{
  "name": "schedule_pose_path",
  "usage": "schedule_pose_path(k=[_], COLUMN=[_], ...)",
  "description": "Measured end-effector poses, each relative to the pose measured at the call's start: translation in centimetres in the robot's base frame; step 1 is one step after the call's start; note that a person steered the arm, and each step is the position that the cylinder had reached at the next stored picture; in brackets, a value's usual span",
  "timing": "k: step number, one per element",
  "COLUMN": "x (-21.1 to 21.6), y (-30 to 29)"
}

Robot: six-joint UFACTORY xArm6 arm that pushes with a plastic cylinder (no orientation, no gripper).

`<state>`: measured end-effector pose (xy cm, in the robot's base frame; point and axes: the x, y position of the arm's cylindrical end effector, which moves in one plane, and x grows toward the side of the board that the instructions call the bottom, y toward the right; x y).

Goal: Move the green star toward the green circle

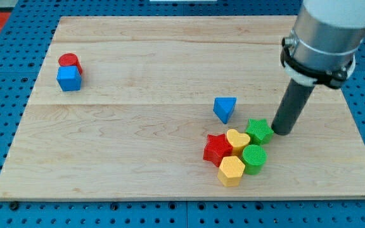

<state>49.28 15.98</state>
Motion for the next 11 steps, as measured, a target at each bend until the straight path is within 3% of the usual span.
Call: schedule_pose_path(k=[1, 3, 4, 6, 8, 10, 11], x=[-1.5, -9.5, -7.3, -2.6, -1.7, 1.9, 0.2], y=[-3.9, -5.3, -9.3, -6.8, -4.1, -5.6, -2.4])
